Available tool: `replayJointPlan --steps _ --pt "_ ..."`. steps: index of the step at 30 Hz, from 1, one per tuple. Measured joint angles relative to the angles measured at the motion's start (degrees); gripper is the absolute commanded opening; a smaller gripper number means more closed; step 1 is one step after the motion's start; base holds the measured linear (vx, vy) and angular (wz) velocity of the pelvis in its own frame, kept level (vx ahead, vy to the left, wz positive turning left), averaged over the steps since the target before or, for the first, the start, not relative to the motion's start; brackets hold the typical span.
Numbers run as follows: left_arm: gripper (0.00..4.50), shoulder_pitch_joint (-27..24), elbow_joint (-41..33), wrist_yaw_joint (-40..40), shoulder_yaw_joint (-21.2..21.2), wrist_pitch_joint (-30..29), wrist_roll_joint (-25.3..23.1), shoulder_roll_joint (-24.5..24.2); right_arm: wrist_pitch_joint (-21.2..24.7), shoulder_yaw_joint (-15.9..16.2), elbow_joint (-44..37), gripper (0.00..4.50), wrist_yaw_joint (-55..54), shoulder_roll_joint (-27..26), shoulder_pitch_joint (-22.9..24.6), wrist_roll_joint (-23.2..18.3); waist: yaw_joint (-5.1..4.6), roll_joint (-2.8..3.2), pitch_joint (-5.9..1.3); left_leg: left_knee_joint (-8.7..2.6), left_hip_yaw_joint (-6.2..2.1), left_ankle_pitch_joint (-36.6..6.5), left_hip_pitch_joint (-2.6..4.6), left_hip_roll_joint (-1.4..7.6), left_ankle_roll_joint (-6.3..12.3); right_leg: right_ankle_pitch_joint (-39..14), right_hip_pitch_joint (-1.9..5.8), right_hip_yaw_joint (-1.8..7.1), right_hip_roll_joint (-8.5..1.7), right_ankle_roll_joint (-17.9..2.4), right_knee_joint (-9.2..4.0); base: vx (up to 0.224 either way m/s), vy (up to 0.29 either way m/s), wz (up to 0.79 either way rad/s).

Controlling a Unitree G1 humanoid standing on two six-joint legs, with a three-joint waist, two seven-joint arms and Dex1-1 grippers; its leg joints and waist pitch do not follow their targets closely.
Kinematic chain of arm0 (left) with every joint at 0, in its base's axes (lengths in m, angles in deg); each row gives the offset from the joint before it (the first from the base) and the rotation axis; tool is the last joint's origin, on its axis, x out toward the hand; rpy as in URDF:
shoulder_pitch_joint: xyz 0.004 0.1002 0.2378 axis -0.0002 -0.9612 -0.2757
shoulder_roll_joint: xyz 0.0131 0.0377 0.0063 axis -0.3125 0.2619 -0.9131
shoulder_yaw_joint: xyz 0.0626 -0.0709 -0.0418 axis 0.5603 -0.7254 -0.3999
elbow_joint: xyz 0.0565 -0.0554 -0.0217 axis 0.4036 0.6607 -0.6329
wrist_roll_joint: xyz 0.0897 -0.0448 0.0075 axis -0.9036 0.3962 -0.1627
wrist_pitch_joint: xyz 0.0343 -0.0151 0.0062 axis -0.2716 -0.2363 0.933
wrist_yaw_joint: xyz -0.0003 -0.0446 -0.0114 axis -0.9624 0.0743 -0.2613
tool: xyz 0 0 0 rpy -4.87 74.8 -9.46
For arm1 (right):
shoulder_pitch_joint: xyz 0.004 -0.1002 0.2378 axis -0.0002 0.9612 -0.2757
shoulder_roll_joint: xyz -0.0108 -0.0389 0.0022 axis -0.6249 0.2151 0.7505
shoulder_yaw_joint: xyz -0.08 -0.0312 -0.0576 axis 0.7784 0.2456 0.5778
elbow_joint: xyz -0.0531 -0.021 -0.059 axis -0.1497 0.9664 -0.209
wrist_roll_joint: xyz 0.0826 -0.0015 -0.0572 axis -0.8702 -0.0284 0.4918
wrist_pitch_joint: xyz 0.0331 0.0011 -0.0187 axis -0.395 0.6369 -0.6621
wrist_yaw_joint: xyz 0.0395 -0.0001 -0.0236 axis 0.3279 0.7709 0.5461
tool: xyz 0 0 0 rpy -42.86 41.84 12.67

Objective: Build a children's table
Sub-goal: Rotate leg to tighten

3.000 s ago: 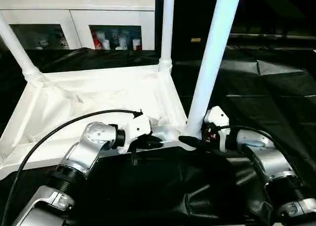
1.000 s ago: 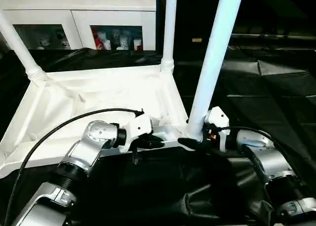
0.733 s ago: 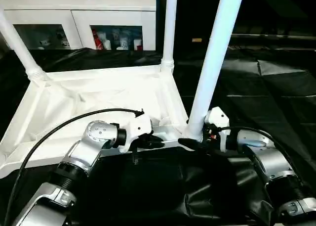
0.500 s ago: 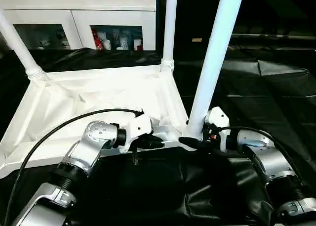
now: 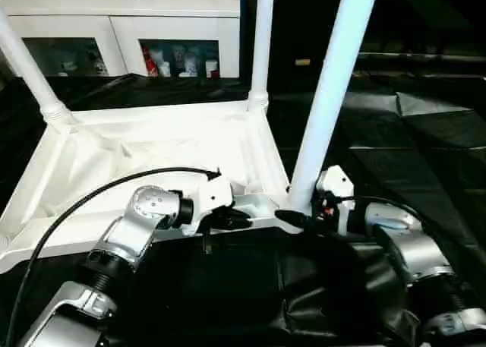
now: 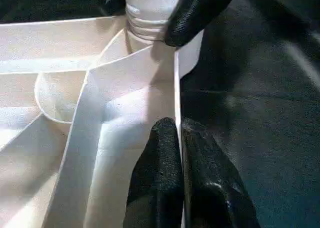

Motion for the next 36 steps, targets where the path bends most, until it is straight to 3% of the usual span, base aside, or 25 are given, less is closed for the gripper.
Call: replayJointPlan --steps 5,10,15,17,19,21,27,36 --pt "0.00 3.27 5.83 -10.93 -0.58 -1.26 -3.07 5.28 0.04 -3.63 9.18 2.70 -17.72 -6.88 -5.70 0.73 -1.01 -0.03 -0.03 0.06 -0.01 0.01 0.42 -0.03 -0.03 0.00 0.24 0.04 0.00 0.06 -0.04 0.000 0.000 0.00" --pt "0.00 7.05 9.48 -23.72 -0.99 -8.89 -5.41 13.74 0.28 -6.59 18.64 2.70 -40.20 -12.31 -13.28 3.90 -1.16 -0.06 -0.01 0.02 -0.02 0.01 0.61 -0.09 -0.03 -0.05 0.38 0.04 -0.04 0.15 -0.13 0.000 0.000 0.00" --pt "0.00 7.77 10.67 -27.17 -0.92 -9.74 -6.22 16.17 -1.71 -6.69 23.38 2.70 -44.89 -13.20 -15.90 5.23 -1.02 -0.04 -0.07 -0.10 -0.05 0.01 0.64 -0.11 -0.02 -0.05 0.52 0.02 -0.05 0.17 -0.15 0.000 0.000 0.00" --pt "0.00 7.87 10.92 -27.26 -0.92 -9.57 -6.27 16.18 -2.50 -6.84 24.27 2.70 -44.96 -13.31 -16.20 5.37 -1.02 -0.03 -0.09 -0.12 -0.08 0.01 0.67 -0.11 -0.02 -0.06 0.55 0.00 -0.04 0.18 -0.15 0.000 0.000 0.00" --pt "0.00 7.88 10.92 -27.28 -0.91 -9.34 -6.42 15.69 -4.76 -8.14 25.50 3.25 -43.95 -13.54 -16.38 5.26 -1.03 -0.04 -0.08 -0.12 -0.08 0.01 0.62 -0.10 -0.02 -0.06 0.51 -0.01 -0.04 0.19 -0.15 0.000 0.000 0.00" --pt "0.00 7.87 10.91 -27.27 -0.88 -8.94 -6.71 15.42 -6.67 -8.86 26.55 3.47 -42.86 -13.54 -16.39 4.60 -1.10 -0.04 -0.07 -0.12 -0.08 0.01 0.59 -0.10 -0.02 -0.06 0.48 -0.01 -0.04 0.19 -0.15 0.000 0.000 0.00" --pt "0.00 7.50 10.44 -24.25 -0.85 -6.06 -6.57 12.58 -8.48 -7.56 26.16 3.91 -35.56 -11.00 -16.09 4.43 -1.19 -0.05 -0.07 -0.13 -0.09 0.01 0.01 -0.07 -0.02 0.14 -0.05 -0.03 -0.02 0.23 -0.09 0.000 0.000 0.00" --pt "0.00 4.81 7.73 -12.86 -0.96 0.12 -3.72 4.91 -4.85 -0.28 5.53 3.91 -5.64 2.00 -4.67 2.03 -1.12 -0.01 -0.09 -0.10 -0.06 0.02 -0.15 -0.02 0.00 0.11 -0.06 0.01 0.02 0.19 -0.11 0.000 0.000 0.00"
